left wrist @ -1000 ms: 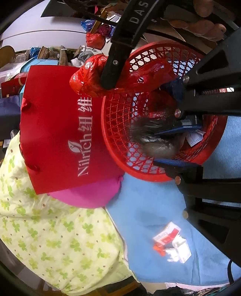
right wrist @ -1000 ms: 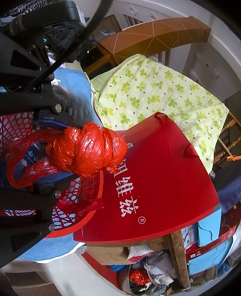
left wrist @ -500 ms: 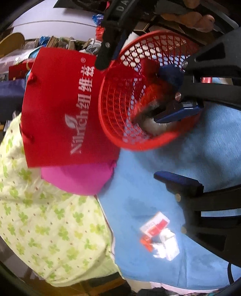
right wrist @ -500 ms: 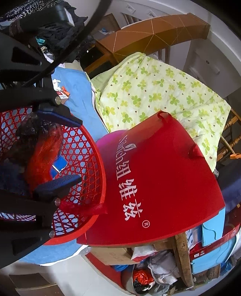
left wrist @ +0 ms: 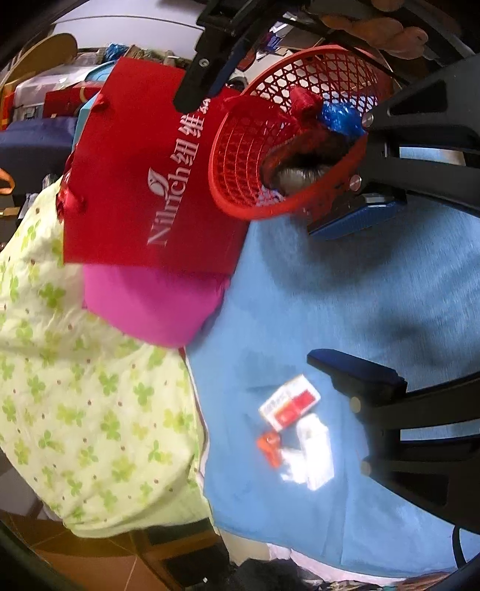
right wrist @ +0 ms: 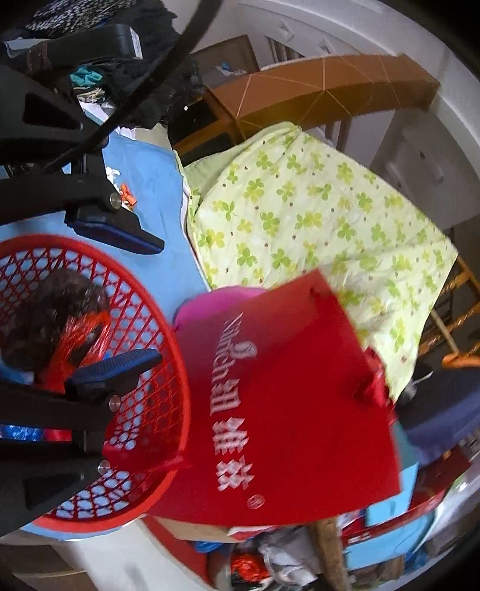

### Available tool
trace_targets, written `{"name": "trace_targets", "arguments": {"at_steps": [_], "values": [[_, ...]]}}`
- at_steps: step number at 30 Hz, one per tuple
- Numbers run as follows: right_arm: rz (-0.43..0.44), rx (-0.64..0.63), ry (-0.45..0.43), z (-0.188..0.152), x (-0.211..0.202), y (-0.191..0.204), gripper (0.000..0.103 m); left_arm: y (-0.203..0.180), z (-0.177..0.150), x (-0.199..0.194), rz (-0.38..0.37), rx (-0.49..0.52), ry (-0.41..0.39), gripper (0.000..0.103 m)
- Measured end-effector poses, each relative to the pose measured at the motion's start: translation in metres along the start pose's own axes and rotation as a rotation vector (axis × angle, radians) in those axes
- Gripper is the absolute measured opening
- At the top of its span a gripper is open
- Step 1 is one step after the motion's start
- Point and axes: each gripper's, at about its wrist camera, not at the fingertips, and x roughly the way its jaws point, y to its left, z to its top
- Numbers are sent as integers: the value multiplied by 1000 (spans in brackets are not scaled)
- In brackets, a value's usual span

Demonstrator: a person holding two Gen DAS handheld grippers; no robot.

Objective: Collect trash
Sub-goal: 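Open both tools to drop the black and red bags into the basket, then move both open tools back over the medicine boxes on the blanket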

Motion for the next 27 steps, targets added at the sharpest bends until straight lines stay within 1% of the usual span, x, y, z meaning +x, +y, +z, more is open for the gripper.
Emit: {"name": "trace_targets", "arguments": {"at_steps": [6,12,17,20,27], "values": [[69,-53,-32,-1,4,37,57,33,-13,-9,53,-31,8,63],[133,-122,-13,-13,21,80,57,81,-36,-14,133,-76,44,63],[176,-176,47,-28,43,115,59,125,-55,-17,212,-107,73,63],[198,-200,107,-40,60,135,59,148,-69,-18,246,-133,95,63],[205,-227,215,-65,91,160,59,192,-96,-13,290,-198,133,63]]}}
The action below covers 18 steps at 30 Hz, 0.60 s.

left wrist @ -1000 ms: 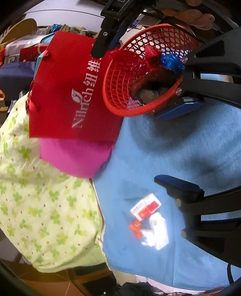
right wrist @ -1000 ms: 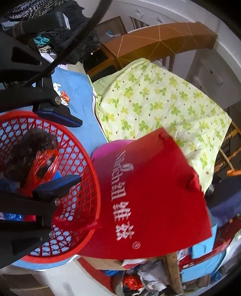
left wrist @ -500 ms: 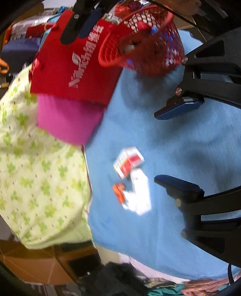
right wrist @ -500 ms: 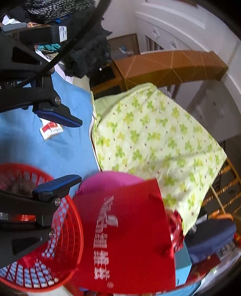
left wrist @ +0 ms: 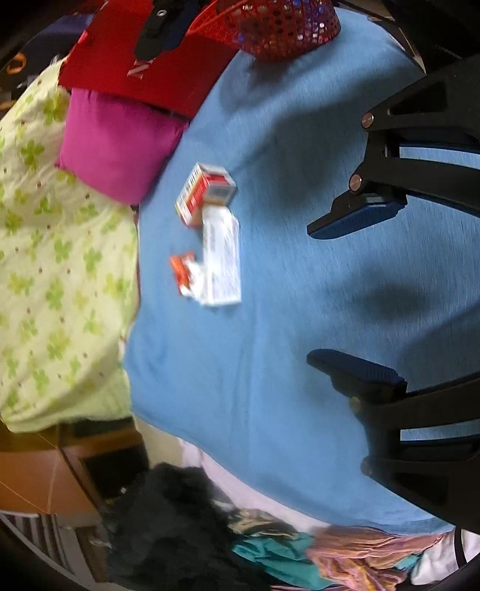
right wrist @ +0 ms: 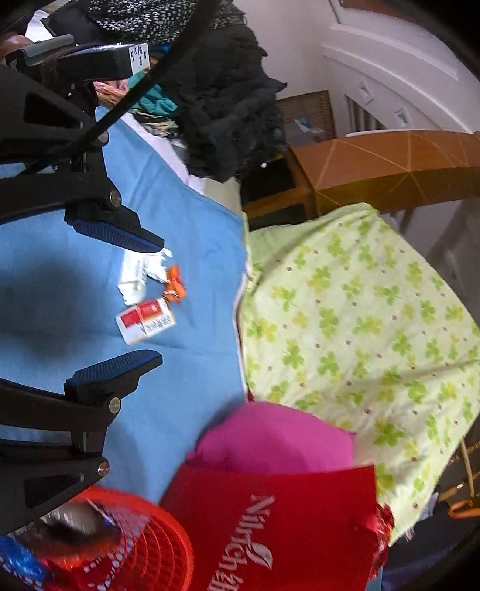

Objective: Collect trash
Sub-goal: 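Move both open tools back over the medicine boxes on the blanket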

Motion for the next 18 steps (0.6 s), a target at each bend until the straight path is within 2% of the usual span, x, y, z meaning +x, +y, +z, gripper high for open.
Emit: {"name": "trace_targets", "arguments": {"at_steps": [8,18], "values": [[-18,12,183,-18,45,8,60,20,-15,29,15,-39,49,63],[-34,-15,255,-29,65,17,60,28,-15,44,19,-57,54,63]]}}
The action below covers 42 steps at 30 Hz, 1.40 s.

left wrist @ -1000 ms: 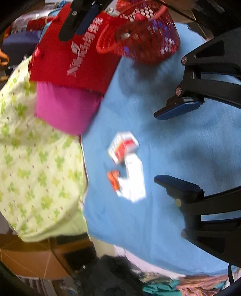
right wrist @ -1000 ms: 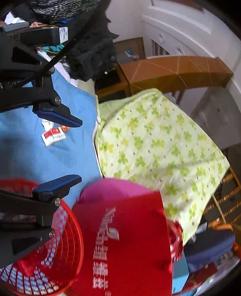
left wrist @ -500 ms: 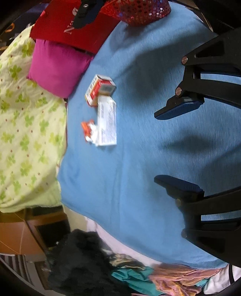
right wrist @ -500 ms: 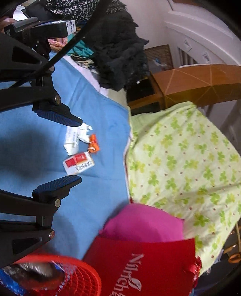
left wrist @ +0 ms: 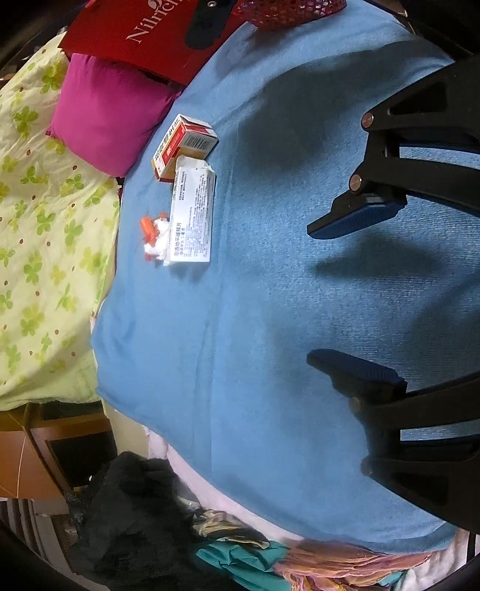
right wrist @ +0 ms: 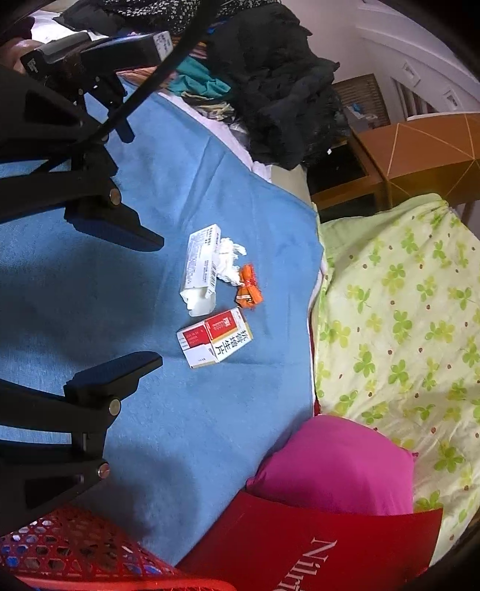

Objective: Collect trash
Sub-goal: 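Move both open tools back over the medicine boxes on the blanket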

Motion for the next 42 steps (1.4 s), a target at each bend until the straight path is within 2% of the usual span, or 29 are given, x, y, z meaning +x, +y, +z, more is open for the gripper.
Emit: {"name": "trace_targets", "arguments": {"at_steps": [8,14,22,25,28,34,37,42], "values": [[1,-1,17,-1,10,7,60,-1,7,13,8,-5,9,63],[-1,-13,24,0,18,10,60,-8,26,26,10,30,-26,63],[-49,52,-29,19,27,-12,60,-1,68,45,-43,15,-103,63],[-77,56,-36,31,41,-21,60,-1,81,55,-64,28,-123,63],[-66,72,-22,39,59,-27,60,3,91,62,-86,17,-131,63],[-114,25,22,49,102,-29,60,14,99,76,-148,-27,-113,63],[-157,17,54,49,118,-31,62,20,103,80,-210,-68,-103,63],[-144,21,68,46,129,-36,66,19,106,90,-225,-95,-80,63]]}}
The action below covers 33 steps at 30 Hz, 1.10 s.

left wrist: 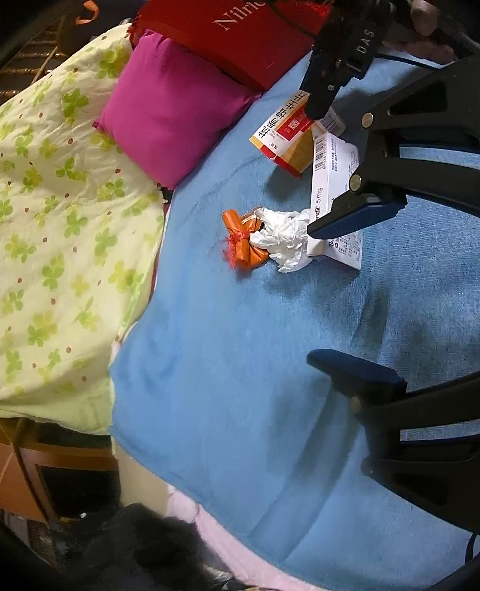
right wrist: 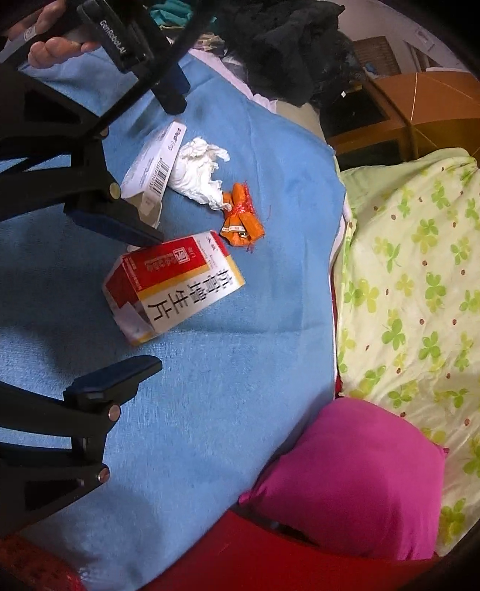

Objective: Collect trash
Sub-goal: 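Move both open tools back over the medicine boxes on the blanket, then grasp the white medicine box with left tool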

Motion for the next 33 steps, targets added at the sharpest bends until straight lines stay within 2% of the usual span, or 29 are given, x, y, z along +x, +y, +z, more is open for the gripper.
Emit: {"name": "trace_targets", "arguments": {"at_steps": [3,7,15,18,21,24,33], "values": [[-19,-27,-19,-1,-1,2,66,0,1,3,-2,-15,-1,63],[-10,-3,-12,1,-1,-2,66,-1,4,3,-10,-17,-8,63],[26,32,3,4,1,-10,66,5,8,15,-99,-88,21,63],[33,13,0,5,2,-7,66,-1,7,17,-119,-75,36,62],[49,-15,22,5,6,-6,67,-8,5,19,-146,-45,46,48],[23,-46,21,3,9,-4,67,-10,5,17,-186,-39,49,33],[12,-44,1,5,19,-8,67,-23,-1,12,-253,23,84,28]]}}
